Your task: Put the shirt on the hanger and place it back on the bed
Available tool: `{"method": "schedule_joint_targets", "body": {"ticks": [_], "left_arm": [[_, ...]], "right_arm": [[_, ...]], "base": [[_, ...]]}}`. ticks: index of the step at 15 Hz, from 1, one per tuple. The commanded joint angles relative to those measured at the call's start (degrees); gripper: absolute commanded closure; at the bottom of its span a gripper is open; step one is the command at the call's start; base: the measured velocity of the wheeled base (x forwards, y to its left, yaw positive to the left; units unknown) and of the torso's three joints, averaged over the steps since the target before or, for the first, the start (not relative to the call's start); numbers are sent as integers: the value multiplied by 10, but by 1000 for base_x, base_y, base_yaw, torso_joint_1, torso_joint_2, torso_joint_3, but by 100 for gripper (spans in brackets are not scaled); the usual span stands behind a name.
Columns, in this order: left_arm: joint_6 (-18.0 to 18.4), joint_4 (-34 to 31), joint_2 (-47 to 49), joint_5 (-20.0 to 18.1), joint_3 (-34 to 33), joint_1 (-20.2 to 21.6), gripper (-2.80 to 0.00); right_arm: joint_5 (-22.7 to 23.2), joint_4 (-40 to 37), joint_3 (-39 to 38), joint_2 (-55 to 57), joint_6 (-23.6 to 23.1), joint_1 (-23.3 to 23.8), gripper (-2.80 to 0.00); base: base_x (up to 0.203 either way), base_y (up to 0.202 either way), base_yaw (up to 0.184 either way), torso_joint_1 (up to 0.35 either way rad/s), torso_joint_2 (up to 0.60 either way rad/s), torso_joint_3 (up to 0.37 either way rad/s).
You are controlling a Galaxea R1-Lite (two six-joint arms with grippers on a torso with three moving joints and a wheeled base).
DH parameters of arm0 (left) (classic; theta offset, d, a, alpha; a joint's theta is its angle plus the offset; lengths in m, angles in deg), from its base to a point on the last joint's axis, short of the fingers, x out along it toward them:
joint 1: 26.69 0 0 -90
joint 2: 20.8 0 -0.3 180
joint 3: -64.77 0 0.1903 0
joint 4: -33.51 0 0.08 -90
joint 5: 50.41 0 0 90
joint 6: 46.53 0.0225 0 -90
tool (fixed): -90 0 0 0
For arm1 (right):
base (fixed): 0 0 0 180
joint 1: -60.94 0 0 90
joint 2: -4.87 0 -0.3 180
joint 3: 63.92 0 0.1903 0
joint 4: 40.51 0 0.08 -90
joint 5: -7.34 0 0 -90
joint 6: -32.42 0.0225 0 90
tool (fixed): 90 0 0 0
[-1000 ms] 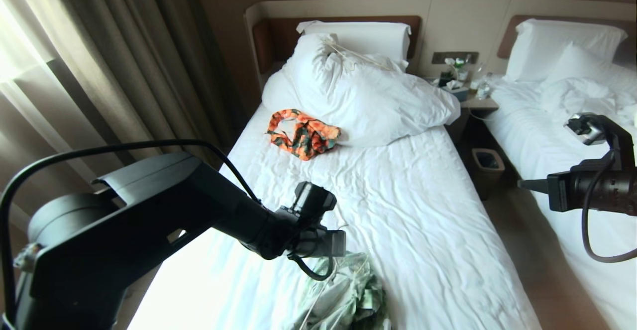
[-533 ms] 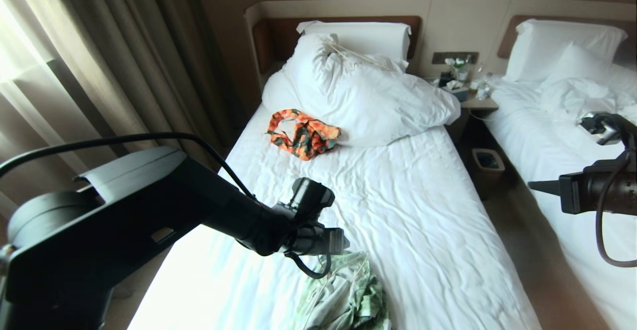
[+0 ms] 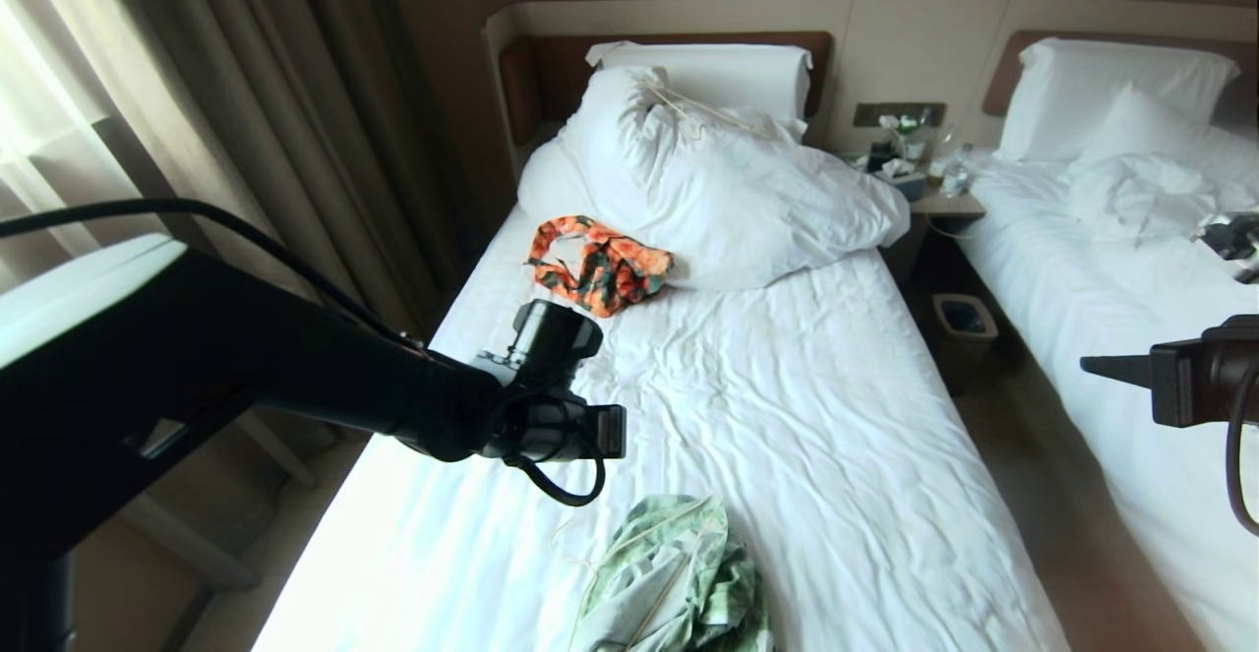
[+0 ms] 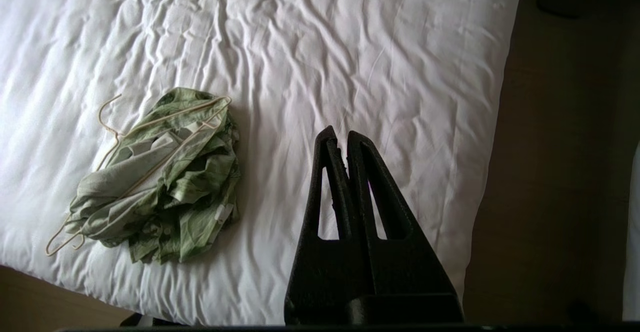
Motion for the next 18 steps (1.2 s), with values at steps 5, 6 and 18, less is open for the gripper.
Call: {"method": "schedule_joint_targets", "body": {"ticks": [5,6,18], "left_arm": [[4,6,-158,90,-51,11,0],[5,6,-198,120,-53,16,0],[98,3,-867,216,-297,269,0]], "right_arm": [[1,-11,-36,-86,0,-1,0],[0,-13,-44,-110,2,1,0],[2,-140,-176,-451,55,-76,0]], "base": [[0,0,0,0,0,0],[0,0,0,0,0,0],[0,0,0,0,0,0]]}}
